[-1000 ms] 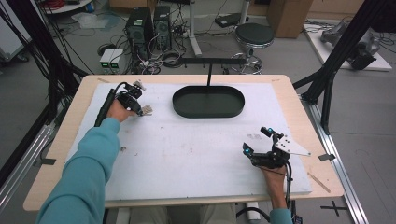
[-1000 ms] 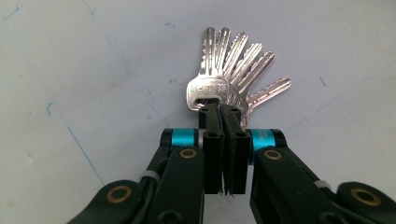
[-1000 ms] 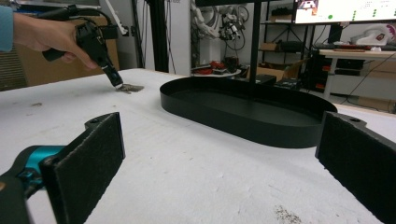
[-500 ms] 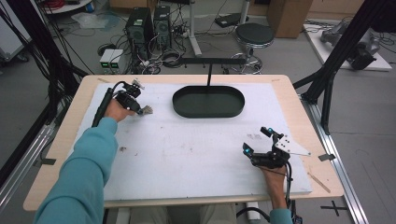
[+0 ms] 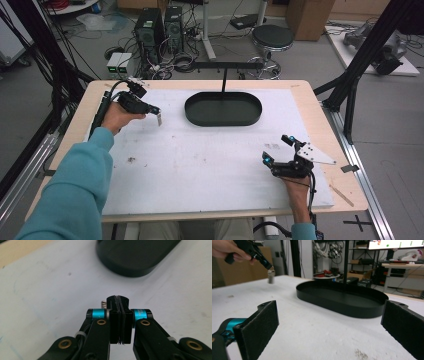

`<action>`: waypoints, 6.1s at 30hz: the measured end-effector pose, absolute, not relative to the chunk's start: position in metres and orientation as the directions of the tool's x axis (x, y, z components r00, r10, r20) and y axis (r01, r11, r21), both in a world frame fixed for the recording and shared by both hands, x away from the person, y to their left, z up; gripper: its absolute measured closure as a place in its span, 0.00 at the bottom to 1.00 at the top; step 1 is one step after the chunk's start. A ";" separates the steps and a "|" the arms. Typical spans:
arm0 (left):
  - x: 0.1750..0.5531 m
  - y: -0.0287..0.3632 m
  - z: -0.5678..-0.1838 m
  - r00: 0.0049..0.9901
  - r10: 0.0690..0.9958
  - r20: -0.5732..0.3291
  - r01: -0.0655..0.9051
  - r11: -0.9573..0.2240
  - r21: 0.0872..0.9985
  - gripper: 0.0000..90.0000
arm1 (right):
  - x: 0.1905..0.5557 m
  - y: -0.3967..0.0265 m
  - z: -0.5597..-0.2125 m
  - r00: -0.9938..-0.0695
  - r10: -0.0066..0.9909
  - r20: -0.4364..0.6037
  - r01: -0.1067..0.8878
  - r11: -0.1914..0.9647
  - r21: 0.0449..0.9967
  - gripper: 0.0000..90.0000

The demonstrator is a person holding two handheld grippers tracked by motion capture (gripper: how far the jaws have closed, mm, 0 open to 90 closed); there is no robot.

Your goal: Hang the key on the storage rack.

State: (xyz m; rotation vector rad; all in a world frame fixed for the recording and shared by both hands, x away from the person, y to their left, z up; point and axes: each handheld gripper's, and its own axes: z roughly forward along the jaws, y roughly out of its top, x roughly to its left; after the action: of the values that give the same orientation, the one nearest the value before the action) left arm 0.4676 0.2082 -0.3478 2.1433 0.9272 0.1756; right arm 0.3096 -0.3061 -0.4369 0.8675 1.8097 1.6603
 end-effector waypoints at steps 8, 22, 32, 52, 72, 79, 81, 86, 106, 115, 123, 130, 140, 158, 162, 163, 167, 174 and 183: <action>0.442 0.202 -0.324 0.835 0.507 -0.214 0.418 -0.330 0.847 0.98 | 0.320 -0.303 -0.392 -0.754 0.653 0.073 0.117 0.024 0.993 0.01; 0.404 0.184 -0.309 0.929 0.329 -0.167 0.241 -0.198 0.950 0.98 | 0.362 -0.252 -0.302 -0.925 0.378 0.018 0.089 0.171 0.981 0.01; 0.394 0.162 -0.297 0.972 0.197 -0.127 0.162 -0.174 0.971 0.98 | 0.389 -0.213 -0.278 -0.977 0.215 0.003 0.056 0.244 0.968 0.01; 0.387 0.131 -0.287 0.990 0.084 -0.114 0.128 -0.186 0.974 0.98 | 0.405 -0.164 -0.259 -1.000 -0.013 -0.012 -0.016 0.378 0.926 0.08; 0.385 0.126 -0.290 0.992 0.049 -0.113 0.120 -0.182 0.976 0.98 | 0.406 -0.149 -0.262 -0.994 -0.105 0.043 -0.005 0.418 0.908 0.54; 0.385 0.127 -0.289 0.992 0.053 -0.112 0.119 -0.179 0.977 0.98 | 0.406 -0.148 -0.262 -0.993 -0.102 0.065 0.017 0.417 0.909 0.67; 0.385 0.127 -0.289 0.993 0.052 -0.107 0.115 -0.181 0.977 0.98 | 0.406 -0.148 -0.263 -0.993 -0.101 0.065 0.017 0.418 0.909 0.69; 0.385 0.129 -0.289 0.993 0.053 -0.107 0.115 -0.172 0.978 0.98 | 0.406 -0.147 -0.263 -0.991 -0.110 0.073 0.020 0.420 0.907 0.75; 0.385 0.126 -0.289 0.995 0.029 -0.092 0.095 -0.168 0.981 0.98 | 0.404 -0.146 -0.262 -0.992 -0.094 0.080 0.032 0.428 0.903 0.96; 0.387 0.127 -0.291 0.993 0.034 -0.116 0.120 -0.163 0.979 0.98 | 0.402 -0.145 -0.260 -0.995 -0.053 0.081 0.049 0.449 0.892 0.99; 0.389 0.128 -0.290 0.989 0.040 -0.139 0.144 -0.148 0.979 0.93 | 0.402 -0.144 -0.259 -0.996 -0.034 0.081 0.057 0.450 0.891 0.99; 0.389 0.136 -0.292 0.984 0.158 -0.085 0.112 -0.170 0.979 0.43 | 0.408 -0.150 -0.258 -0.997 0.013 0.083 0.079 0.448 0.890 0.99; 0.368 0.183 -0.312 0.928 0.373 0.001 0.103 -0.258 0.961 0.20 | 0.429 -0.177 -0.254 -0.976 0.197 0.091 0.175 0.468 0.866 0.99; 0.315 0.277 -0.384 0.769 0.637 -0.051 0.150 -0.103 0.983 0.02 | 0.467 -0.192 -0.222 -0.921 0.386 0.061 0.262 0.494 0.829 0.99; 0.303 0.284 -0.397 0.749 0.661 -0.044 0.122 -0.073 0.990 0.02 | 0.477 -0.195 -0.216 -0.905 0.423 0.046 0.279 0.509 0.814 0.99; 0.300 0.286 -0.400 0.743 0.668 -0.045 0.117 -0.063 0.991 0.02 | 0.478 -0.196 -0.215 -0.899 0.435 0.044 0.286 0.510 0.811 0.99; 0.289 0.290 -0.410 0.709 0.705 -0.012 0.083 -0.066 0.994 0.02 | 0.487 -0.201 -0.212 -0.882 0.469 0.051 0.316 0.507 0.802 0.99; 0.279 0.295 -0.433 0.669 0.741 -0.057 0.101 -0.014 0.995 0.02 | 0.502 -0.205 -0.211 -0.857 0.514 0.035 0.345 0.522 0.780 0.99; 0.271 0.301 -0.449 0.625 0.777 -0.082 0.082 0.039 0.996 0.02 | 0.517 -0.201 -0.219 -0.840 0.542 0.032 0.379 0.542 0.750 0.99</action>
State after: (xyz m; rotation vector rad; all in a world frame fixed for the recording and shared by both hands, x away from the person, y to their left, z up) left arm 0.2710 0.3012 -0.4495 1.4549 0.7689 0.6223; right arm 0.5173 -0.2007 -0.2193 0.7797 2.5751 1.1774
